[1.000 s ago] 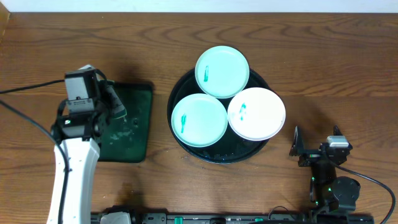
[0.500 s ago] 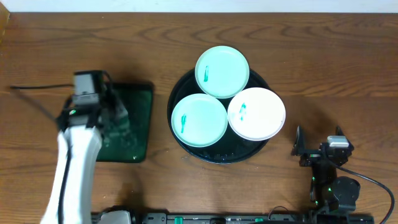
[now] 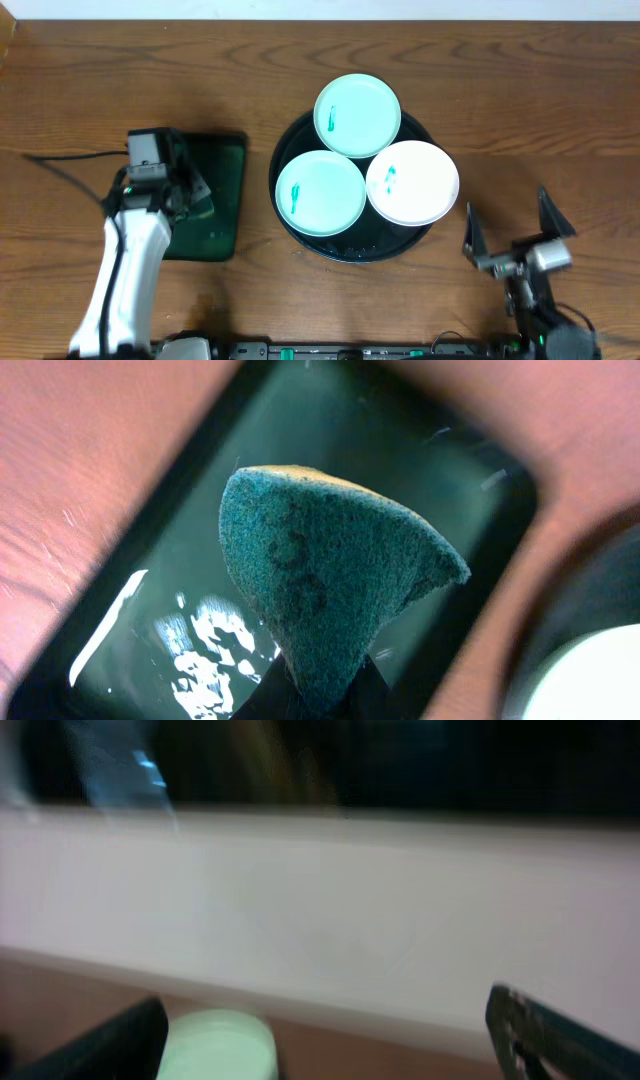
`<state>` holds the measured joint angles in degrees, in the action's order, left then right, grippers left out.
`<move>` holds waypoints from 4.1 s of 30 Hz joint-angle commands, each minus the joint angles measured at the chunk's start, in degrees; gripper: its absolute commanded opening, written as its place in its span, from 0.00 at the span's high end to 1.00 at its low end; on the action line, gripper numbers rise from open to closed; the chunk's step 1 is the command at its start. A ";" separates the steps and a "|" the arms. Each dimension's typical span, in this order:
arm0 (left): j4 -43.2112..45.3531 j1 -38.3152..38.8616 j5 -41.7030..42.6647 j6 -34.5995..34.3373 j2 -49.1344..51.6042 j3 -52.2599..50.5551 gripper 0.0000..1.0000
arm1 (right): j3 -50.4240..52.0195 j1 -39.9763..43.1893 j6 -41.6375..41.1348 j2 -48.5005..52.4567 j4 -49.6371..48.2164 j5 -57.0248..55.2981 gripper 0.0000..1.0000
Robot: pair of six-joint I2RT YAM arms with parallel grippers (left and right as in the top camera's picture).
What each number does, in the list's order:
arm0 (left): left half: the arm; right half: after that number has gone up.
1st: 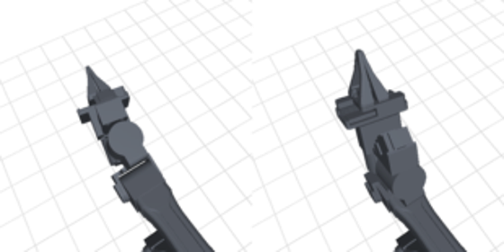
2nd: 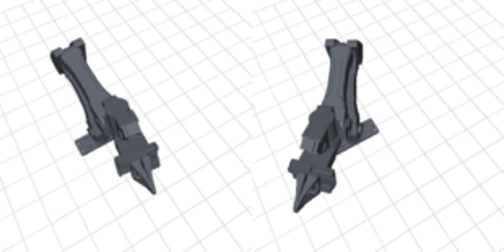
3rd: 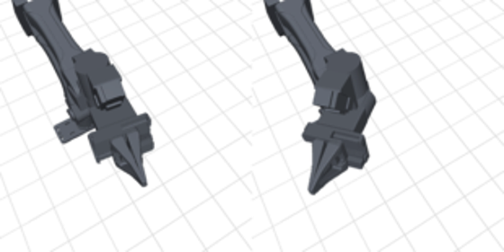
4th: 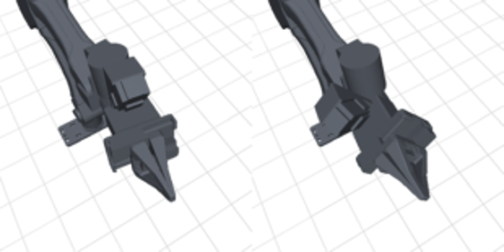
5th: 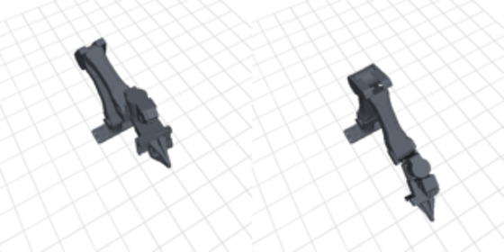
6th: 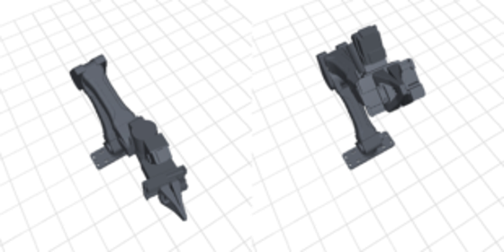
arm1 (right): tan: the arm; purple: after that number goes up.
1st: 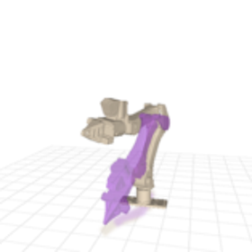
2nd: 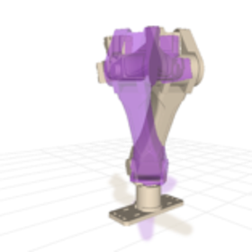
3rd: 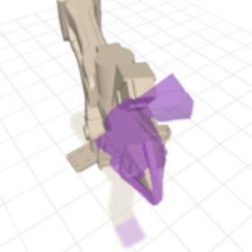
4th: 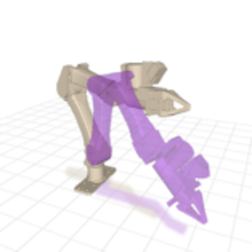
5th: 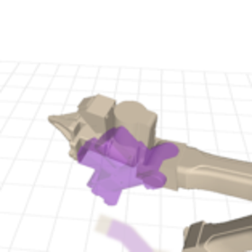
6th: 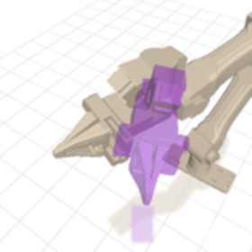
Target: Clean dirty plates on tray and stack at the side
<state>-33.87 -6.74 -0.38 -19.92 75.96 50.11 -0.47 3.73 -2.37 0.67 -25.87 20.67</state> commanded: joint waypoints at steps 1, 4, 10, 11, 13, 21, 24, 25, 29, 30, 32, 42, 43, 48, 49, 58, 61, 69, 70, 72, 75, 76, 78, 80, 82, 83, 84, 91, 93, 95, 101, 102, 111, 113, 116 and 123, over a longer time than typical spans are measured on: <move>0.37 -0.26 -0.26 -0.72 1.31 0.44 0.93 | -1.53 0.09 -0.79 -0.33 -5.09 8.35 0.01; 0.09 -0.26 0.42 -0.07 -0.24 1.73 0.93 | -8.83 0.09 0.87 0.98 4.70 8.37 0.01; 0.28 -0.24 9.25 4.66 -10.14 4.46 0.93 | -33.55 0.09 9.31 19.19 39.67 8.52 0.01; 0.22 -0.15 9.42 3.87 -11.78 4.46 0.93 | -36.96 0.07 9.33 23.08 42.10 10.86 0.01; -0.37 0.04 9.44 -0.46 -14.34 4.46 0.93 | -42.34 0.02 9.25 30.25 43.45 20.44 0.01; -1.25 2.56 6.71 -0.92 -14.91 4.46 0.93 | -47.45 -0.17 -11.10 49.99 21.18 48.30 0.01; -1.53 2.56 5.81 -0.33 -14.95 5.01 0.93 | -47.78 -0.26 -25.46 55.65 11.98 44.89 0.01; -2.23 2.62 6.56 0.35 -14.95 5.66 0.93 | -48.19 -0.42 -26.16 57.07 11.19 44.92 0.01; -5.62 4.83 9.18 2.10 -14.86 9.03 0.93 | -51.82 -1.68 -26.32 61.90 18.21 39.47 0.01; -5.99 6.12 9.18 2.10 -14.69 9.79 0.93 | -53.29 -2.34 -25.97 62.97 22.97 35.80 0.01; -6.03 8.92 9.18 2.10 -14.19 10.60 0.93 | -56.92 -4.17 -21.11 65.37 34.07 27.26 0.01; 0.02 21.77 9.22 -4.81 -4.33 10.80 0.93 | -78.79 -22.36 -8.70 86.90 64.85 -6.47 0.17; 1.07 22.64 9.49 -5.99 -3.17 10.80 0.93 | -78.82 -23.23 -8.70 88.11 62.93 -6.51 0.34; 7.23 27.82 10.19 -6.47 2.82 10.78 0.93 | -78.79 -25.14 -13.18 94.84 58.12 -6.64 0.33; 7.78 28.57 9.70 -7.19 4.04 10.78 0.93 | -78.79 -25.38 -13.90 96.17 58.18 -6.62 0.33; 8.92 30.93 4.44 -10.84 16.50 10.78 0.93 | -78.82 -29.73 -10.25 108.78 55.82 -2.64 0.46; 8.96 30.93 4.42 -10.84 16.87 10.78 0.93 | -78.82 -30.60 -9.29 111.67 57.90 -2.86 0.54; 9.35 30.93 4.39 -10.80 16.83 10.78 0.93 | -78.82 -30.95 -7.65 115.21 61.05 -2.84 0.57; 9.38 30.93 4.39 -10.80 16.83 10.78 0.92 | -78.82 -30.95 -7.39 115.21 61.13 -2.95 0.57; 9.60 30.95 4.39 -10.82 16.83 10.78 0.92 | -78.82 -30.95 -6.71 115.23 61.31 -4.02 0.57; 10.25 30.95 4.92 -10.86 16.83 10.78 0.93 | -78.82 -30.95 -6.75 115.38 61.55 -5.01 0.70; 10.47 30.95 5.44 -10.88 16.83 10.78 0.93 | -78.82 -30.95 -6.75 115.54 61.55 -5.01 0.71; 10.64 31.01 5.92 -12.96 16.92 10.78 0.92 | -78.79 -30.99 -6.75 116.08 61.53 -5.01 0.75; 10.69 31.23 5.92 -15.10 17.29 10.67 0.92 | -78.82 -31.06 -6.75 116.74 61.46 -5.01 0.77; 11.41 31.63 5.92 -17.62 17.99 10.32 0.93 | -78.79 -31.17 -6.78 117.66 61.46 -4.98 0.80; 12.28 32.15 5.92 -19.28 18.78 9.97 0.92 | -78.79 -31.28 -6.78 118.20 61.40 -5.01 0.83; 12.59 32.44 5.92 -19.76 19.28 9.92 0.92 | -78.79 -31.30 -6.80 118.36 61.40 -4.98 0.86; 16.33 36.87 5.77 -19.82 23.74 9.92 0.93 | -78.82 -31.32 -7.45 118.44 61.46 -5.01 0.92; 16.24 37.42 4.59 -19.80 24.00 9.92 0.78 | -78.82 -31.30 -7.50 118.44 61.48 -4.98 0.92; 16.00 37.29 3.74 -19.50 23.93 9.92 0.61 | -78.82 -31.30 -7.87 118.44 61.44 -4.98 0.92; 14.38 36.09 3.76 -17.97 23.56 9.94 0.52 | -78.82 -31.30 -7.87 118.44 61.46 -4.98 0.92; 14.16 35.93 3.78 -16.96 23.26 9.97 0.52 | -78.82 -31.30 -7.85 118.44 61.46 -4.98 0.92; 14.51 36.13 5.97 -14.19 22.80 10.12 0.51 | -78.82 -31.19 -7.85 118.44 61.37 -4.98 0.91; 14.97 36.65 5.97 -14.19 23.67 10.12 0.51 | -78.82 -31.19 -7.85 118.44 61.40 -4.98 0.91; 16.04 37.24 6.82 -14.01 24.87 10.12 0.51 | -78.82 -31.21 -7.85 118.44 61.40 -4.98 0.91; 18.16 37.59 8.92 -8.76 27.50 10.12 0.52 | -78.82 -31.19 -7.85 118.44 61.37 -4.98 0.89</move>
<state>-15.79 30.83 7.60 -31.97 102.00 59.68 -78.70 -27.14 -10.00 118.39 35.29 16.03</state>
